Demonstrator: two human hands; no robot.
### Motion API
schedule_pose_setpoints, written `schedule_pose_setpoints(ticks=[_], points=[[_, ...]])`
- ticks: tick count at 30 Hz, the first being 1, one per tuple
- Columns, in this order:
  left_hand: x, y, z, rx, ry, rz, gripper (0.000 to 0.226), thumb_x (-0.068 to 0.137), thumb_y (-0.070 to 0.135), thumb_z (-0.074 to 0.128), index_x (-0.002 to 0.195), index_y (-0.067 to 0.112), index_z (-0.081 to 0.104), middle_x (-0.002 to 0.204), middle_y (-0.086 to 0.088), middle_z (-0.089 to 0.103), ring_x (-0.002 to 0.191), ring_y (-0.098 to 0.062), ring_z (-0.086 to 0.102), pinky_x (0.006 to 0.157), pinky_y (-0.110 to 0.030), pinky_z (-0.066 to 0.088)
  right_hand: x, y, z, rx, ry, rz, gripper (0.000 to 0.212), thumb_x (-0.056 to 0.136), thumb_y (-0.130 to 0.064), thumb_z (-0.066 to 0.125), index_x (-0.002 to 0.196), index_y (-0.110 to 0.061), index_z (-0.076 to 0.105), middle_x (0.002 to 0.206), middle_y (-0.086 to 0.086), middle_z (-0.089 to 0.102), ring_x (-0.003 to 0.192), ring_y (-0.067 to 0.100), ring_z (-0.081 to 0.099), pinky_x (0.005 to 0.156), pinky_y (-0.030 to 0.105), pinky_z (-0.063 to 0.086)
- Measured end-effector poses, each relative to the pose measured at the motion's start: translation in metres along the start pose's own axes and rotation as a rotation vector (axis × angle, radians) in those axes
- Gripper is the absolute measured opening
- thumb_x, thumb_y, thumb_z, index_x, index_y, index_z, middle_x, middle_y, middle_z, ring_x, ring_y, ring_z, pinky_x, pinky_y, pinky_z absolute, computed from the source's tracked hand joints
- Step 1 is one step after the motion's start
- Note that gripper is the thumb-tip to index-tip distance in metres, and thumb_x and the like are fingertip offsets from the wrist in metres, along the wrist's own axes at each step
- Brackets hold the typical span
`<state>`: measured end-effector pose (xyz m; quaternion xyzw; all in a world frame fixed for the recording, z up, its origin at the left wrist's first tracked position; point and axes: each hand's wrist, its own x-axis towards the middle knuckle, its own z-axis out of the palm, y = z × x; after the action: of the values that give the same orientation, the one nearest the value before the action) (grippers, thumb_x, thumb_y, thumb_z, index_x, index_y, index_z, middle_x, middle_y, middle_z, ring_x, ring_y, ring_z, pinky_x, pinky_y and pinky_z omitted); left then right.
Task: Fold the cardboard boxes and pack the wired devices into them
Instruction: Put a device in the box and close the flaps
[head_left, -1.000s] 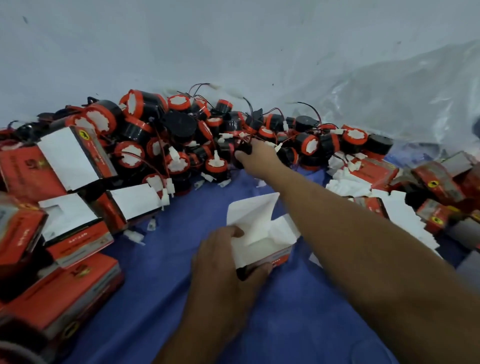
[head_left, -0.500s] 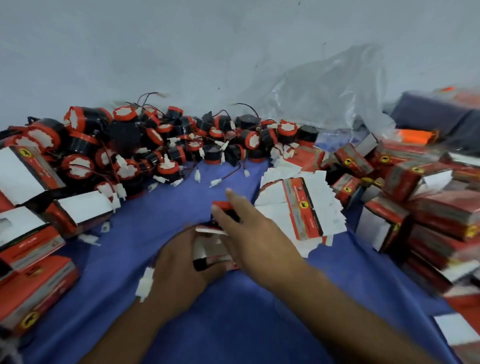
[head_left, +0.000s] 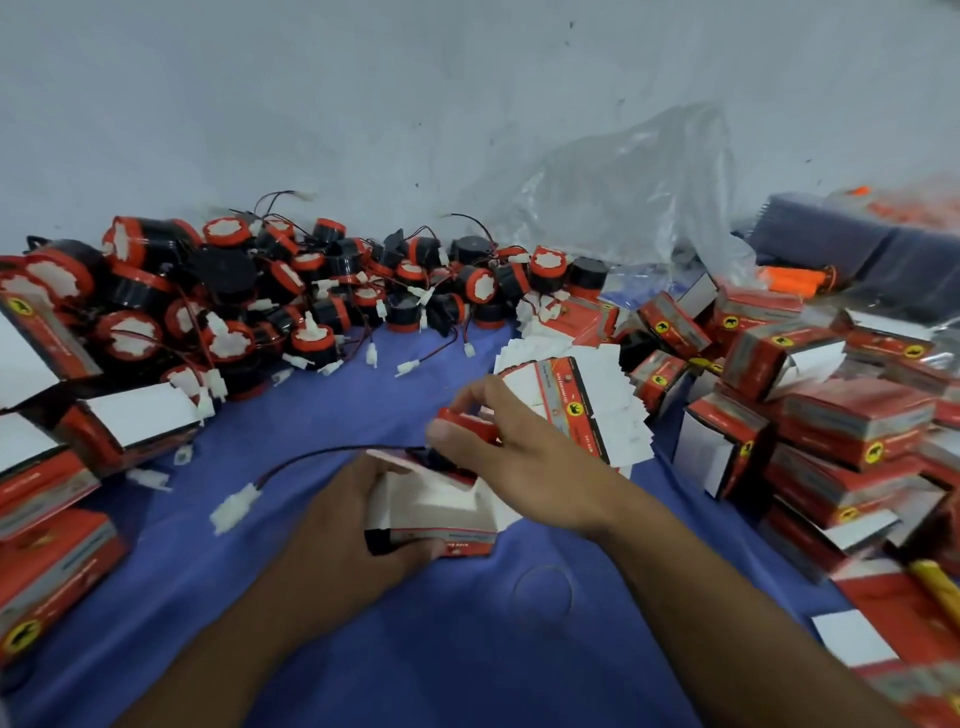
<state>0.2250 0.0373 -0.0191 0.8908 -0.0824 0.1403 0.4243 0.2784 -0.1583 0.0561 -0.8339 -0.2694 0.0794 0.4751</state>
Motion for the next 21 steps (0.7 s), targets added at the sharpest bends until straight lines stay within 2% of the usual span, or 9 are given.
schedule_pose_setpoints(ticks=[1,3,6,8,9,12,15,18,21], points=[[0.000,-0.002,0.001,0.008,0.008,0.004,0.059,0.068,0.028,0.088,0.108,0.043,0.048,0.110,0.020,0.058,0.102,0.014,0.051,0.074,-0.004,0.040,-0.001,0.000,-0.002,0.028,0.025,0.043,0.031,0.089,-0.054,0.065,0.097,-0.028,0.051,0.088,0.002,0.063,0.071,0.010,0.056,0.069,0.038,0.048],[0.001,-0.005,0.002,0.028,0.008,0.007,0.059,0.068,0.026,0.088,0.108,0.043,0.047,0.112,0.024,0.055,0.105,0.015,0.048,0.075,-0.002,0.038,-0.004,0.002,-0.002,0.038,0.202,0.009,0.025,0.089,-0.040,0.072,0.098,-0.029,0.052,0.086,-0.009,0.061,0.072,0.006,0.057,0.067,0.032,0.046],[0.001,-0.011,0.001,-0.012,0.011,-0.001,0.058,0.067,0.030,0.089,0.108,0.041,0.049,0.112,0.029,0.055,0.105,0.011,0.051,0.077,-0.003,0.038,-0.014,-0.002,0.004,0.175,0.482,-0.295,0.036,0.083,-0.041,0.076,0.109,-0.035,0.053,0.108,-0.016,0.061,0.102,0.012,0.064,0.084,0.031,0.053],[0.001,-0.010,0.001,-0.053,0.015,0.017,0.057,0.066,0.032,0.086,0.110,0.038,0.051,0.108,0.024,0.062,0.098,0.009,0.057,0.075,-0.004,0.042,-0.022,-0.002,0.016,0.046,0.480,-0.484,0.038,0.084,-0.038,0.077,0.111,-0.024,0.054,0.121,-0.010,0.059,0.112,0.015,0.060,0.092,0.027,0.050],[0.001,-0.009,0.001,-0.076,0.006,0.031,0.057,0.065,0.034,0.085,0.113,0.036,0.053,0.108,0.023,0.064,0.097,0.008,0.060,0.076,-0.005,0.044,-0.025,0.003,0.024,-0.086,0.451,-0.517,0.037,0.084,-0.033,0.078,0.109,-0.018,0.056,0.124,-0.005,0.059,0.114,0.014,0.057,0.094,0.025,0.048],[0.001,-0.006,0.002,-0.120,-0.016,0.045,0.059,0.065,0.044,0.083,0.116,0.029,0.057,0.111,0.027,0.064,0.099,0.005,0.063,0.080,-0.012,0.048,-0.024,0.017,0.040,-0.377,0.360,-0.390,0.030,0.084,-0.020,0.080,0.105,-0.007,0.063,0.125,0.005,0.060,0.112,0.023,0.052,0.095,0.037,0.047],[0.000,-0.007,-0.002,-0.055,-0.019,0.051,0.053,0.075,0.060,0.074,0.119,0.037,0.057,0.116,0.027,0.061,0.110,0.004,0.057,0.087,-0.009,0.043,-0.021,0.022,0.041,-0.373,0.314,-0.272,0.026,0.086,-0.019,0.076,0.105,-0.008,0.062,0.125,0.002,0.060,0.109,0.022,0.048,0.093,0.034,0.043],[-0.002,-0.010,-0.004,-0.055,-0.003,0.117,0.039,0.088,0.052,0.053,0.124,0.036,0.057,0.126,0.017,0.058,0.123,-0.010,0.052,0.102,-0.025,0.041,-0.019,0.021,0.041,-0.413,0.299,-0.246,0.022,0.087,-0.020,0.073,0.104,-0.013,0.061,0.121,-0.001,0.057,0.106,0.018,0.043,0.089,0.029,0.040],[-0.002,-0.010,-0.004,-0.112,0.076,0.096,0.040,0.087,0.048,0.049,0.115,0.023,0.063,0.126,0.010,0.059,0.123,-0.013,0.053,0.104,-0.032,0.041,-0.020,0.024,0.041,-0.446,0.297,-0.187,0.014,0.093,-0.021,0.066,0.098,-0.008,0.069,0.115,0.003,0.057,0.103,0.022,0.047,0.089,0.036,0.044]])
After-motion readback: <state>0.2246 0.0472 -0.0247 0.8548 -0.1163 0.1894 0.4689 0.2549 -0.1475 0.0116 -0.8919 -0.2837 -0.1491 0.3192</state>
